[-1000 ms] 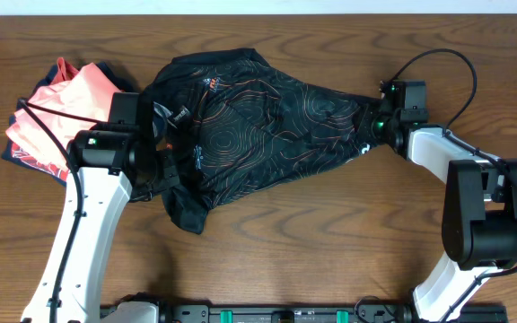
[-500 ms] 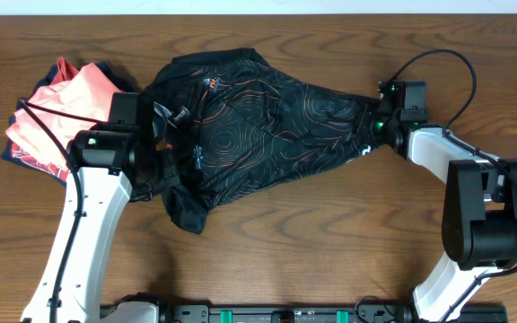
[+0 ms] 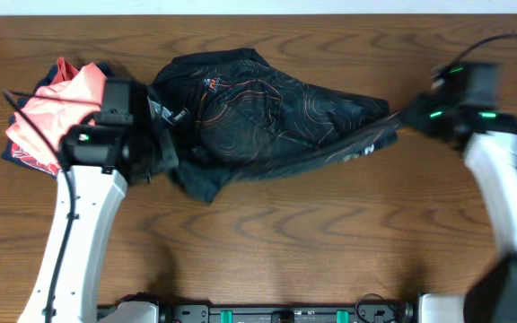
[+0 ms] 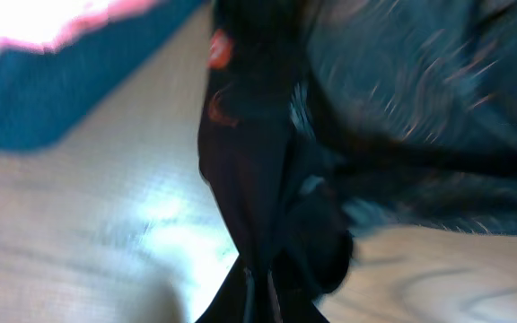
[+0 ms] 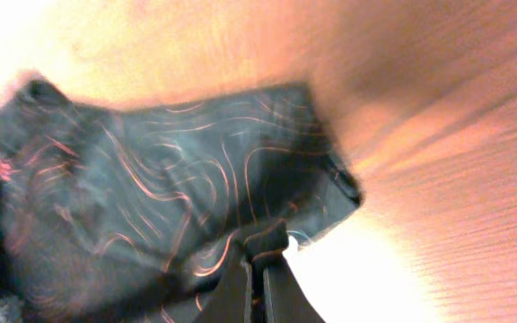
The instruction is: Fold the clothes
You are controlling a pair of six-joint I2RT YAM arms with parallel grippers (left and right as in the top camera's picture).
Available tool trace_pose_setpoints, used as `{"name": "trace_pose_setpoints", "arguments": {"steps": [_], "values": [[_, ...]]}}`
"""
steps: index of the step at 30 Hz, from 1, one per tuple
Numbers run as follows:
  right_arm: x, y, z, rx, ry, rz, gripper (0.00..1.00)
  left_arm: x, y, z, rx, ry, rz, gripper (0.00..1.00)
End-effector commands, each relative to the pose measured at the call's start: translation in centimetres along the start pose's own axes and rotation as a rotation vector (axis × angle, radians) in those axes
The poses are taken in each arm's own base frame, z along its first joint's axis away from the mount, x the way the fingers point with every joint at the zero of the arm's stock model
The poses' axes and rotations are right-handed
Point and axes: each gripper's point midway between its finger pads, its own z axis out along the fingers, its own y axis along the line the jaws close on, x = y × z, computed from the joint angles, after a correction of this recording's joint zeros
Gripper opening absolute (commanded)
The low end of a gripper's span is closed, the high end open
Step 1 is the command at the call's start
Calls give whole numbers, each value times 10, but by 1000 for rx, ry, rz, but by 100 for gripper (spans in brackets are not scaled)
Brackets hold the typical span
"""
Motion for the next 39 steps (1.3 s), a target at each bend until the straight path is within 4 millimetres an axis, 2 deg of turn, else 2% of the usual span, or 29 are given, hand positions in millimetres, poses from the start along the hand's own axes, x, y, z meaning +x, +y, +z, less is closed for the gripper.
{"name": "trace_pose_setpoints", "arguments": {"steps": [1,4,7,12,15,17,19,21,23,26,29,35,38,39], "values": [[-36,6,-69,9,-150,-73,1,-37,-21,-56,91,-176,31,6],[-48,9,-120,21,-217,-96,1,-57,-31,-106,138,-303,33,6],[-57,10,-166,39,-285,-104,1,-68,-35,-161,182,-435,19,6],[-73,5,-243,88,-424,-88,1,-67,-37,-247,259,-655,12,6],[-81,-2,-287,137,-511,-73,1,-57,-36,-284,295,-750,22,6],[-84,-7,-309,171,-556,-69,1,-51,-35,-297,308,-785,25,6],[-84,-11,-321,194,-579,-71,1,-46,-34,-303,314,-802,27,6],[-83,-12,-321,205,-571,-84,1,-45,-34,-302,312,-795,26,6],[-82,-16,-313,207,-536,-75,1,-49,-34,-294,304,-775,24,6],[-82,-23,-288,198,-445,-71,1,-62,-38,-273,285,-718,20,6],[-86,-27,-254,175,-347,-84,1,-83,-42,-240,255,-637,13,6],[-112,-29,-173,133,-210,-105,1,-148,-59,-152,213,-510,14,6],[-137,-27,-137,106,-228,-105,1,-186,-88,-123,319,-532,76,6],[-154,-25,-127,91,-271,-101,1,-202,-104,-120,390,-565,104,6]]}}
